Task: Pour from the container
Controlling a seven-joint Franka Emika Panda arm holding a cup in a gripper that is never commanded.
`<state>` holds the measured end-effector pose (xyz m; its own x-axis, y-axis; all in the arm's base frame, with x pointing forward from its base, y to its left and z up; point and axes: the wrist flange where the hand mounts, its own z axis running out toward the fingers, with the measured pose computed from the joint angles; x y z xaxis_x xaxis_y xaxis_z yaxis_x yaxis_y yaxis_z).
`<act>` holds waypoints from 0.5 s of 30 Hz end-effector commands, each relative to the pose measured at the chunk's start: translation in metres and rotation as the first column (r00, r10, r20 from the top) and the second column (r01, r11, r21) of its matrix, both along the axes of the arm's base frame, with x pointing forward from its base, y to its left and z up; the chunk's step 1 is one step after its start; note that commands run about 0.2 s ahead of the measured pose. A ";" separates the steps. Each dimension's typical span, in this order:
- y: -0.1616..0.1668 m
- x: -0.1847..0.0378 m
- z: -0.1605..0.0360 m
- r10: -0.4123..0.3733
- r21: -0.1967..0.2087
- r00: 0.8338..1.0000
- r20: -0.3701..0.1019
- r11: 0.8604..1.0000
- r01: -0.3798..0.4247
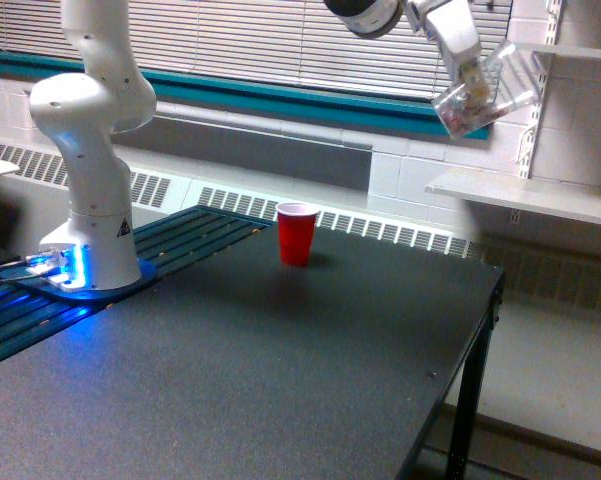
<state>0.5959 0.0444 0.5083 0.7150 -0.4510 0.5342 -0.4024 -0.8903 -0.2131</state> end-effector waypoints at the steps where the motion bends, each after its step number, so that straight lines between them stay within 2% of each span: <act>1: 0.030 -0.016 -0.007 0.092 -0.041 0.996 -0.007 0.995 -0.092; 9: 0.058 -0.038 -0.015 0.173 -0.078 0.985 -0.017 0.982 -0.174; 15: 0.078 -0.057 -0.022 0.229 -0.088 0.973 -0.027 0.969 -0.231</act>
